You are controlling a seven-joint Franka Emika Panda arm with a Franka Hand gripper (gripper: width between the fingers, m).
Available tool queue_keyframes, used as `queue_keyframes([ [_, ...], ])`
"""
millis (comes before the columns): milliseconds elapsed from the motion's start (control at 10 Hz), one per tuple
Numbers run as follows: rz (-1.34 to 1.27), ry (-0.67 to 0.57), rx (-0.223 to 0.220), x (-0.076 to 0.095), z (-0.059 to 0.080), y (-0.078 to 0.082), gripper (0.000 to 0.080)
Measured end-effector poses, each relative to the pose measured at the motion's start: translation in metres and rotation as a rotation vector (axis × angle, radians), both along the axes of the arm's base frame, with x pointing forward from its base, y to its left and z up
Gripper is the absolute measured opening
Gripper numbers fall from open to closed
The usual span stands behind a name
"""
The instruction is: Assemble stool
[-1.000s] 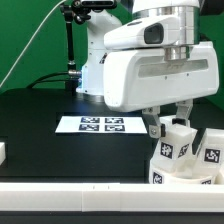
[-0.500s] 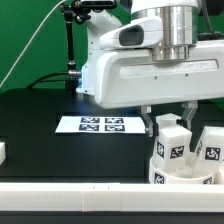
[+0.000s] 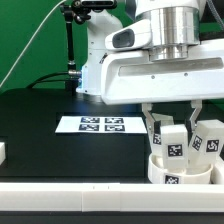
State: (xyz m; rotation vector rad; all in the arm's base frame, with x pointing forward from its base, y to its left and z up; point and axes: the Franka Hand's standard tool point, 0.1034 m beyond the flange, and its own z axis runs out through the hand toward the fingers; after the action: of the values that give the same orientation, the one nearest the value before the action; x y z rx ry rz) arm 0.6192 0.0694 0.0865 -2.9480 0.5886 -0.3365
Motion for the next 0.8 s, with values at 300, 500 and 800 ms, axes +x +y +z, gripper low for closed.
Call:
queue_keyframes([
  [300,-0.298,0.022,0.092,-0.001,0.0,0.013,0.034],
  [500,-0.442,0.038,0.131,-0.003,-0.001,0.022,0.0341],
  [800,-0.643,0.06,0.208,-0.003,-0.001,0.026,0.0341],
])
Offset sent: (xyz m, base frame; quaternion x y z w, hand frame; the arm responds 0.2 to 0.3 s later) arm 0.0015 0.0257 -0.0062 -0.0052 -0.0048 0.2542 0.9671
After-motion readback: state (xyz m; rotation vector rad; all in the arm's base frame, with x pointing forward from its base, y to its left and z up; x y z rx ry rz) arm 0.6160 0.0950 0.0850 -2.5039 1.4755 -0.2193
